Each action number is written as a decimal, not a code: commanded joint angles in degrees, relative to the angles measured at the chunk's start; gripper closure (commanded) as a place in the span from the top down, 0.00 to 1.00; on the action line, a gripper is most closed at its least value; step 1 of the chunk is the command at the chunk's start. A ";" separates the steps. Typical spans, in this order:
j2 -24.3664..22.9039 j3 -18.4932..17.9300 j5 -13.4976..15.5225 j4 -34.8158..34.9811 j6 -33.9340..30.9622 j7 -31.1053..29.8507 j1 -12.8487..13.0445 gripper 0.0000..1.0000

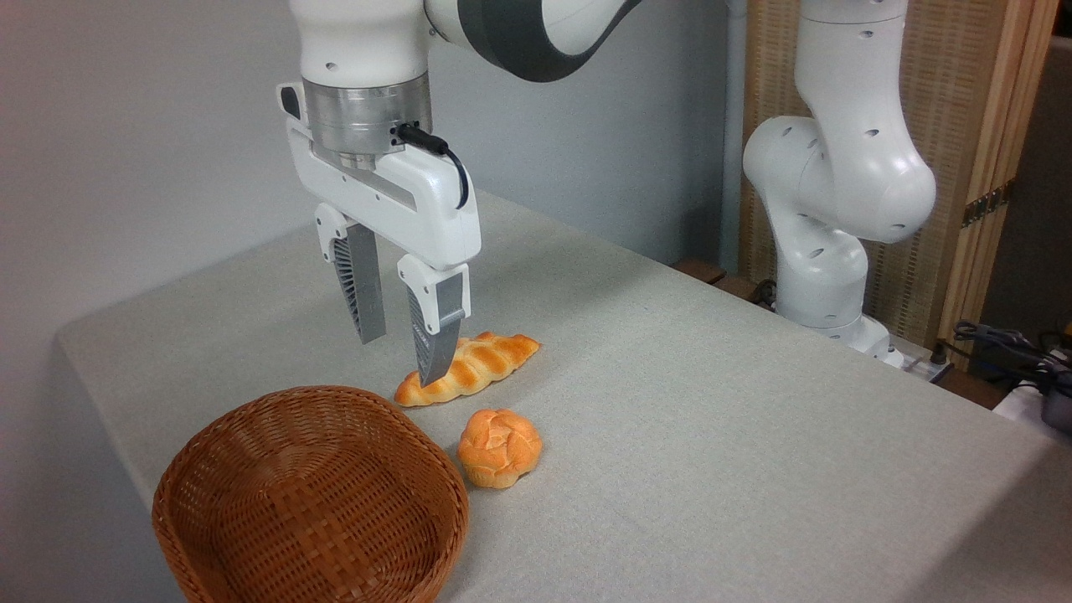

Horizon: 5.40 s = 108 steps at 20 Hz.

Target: Put bread into the basket

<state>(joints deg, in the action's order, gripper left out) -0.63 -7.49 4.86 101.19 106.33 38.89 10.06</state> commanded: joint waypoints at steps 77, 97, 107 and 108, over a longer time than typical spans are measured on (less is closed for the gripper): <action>0.72 -0.60 -3.54 18.43 8.63 7.78 0.23 0.41; -1.92 -0.51 -3.45 12.81 0.72 8.74 0.31 0.44; -1.31 -0.42 -2.75 5.52 0.71 8.39 0.31 0.45; -1.13 -0.42 -2.75 5.25 1.76 8.39 0.31 0.45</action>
<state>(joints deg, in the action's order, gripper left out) -2.84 -7.60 1.86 108.69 107.06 46.42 10.13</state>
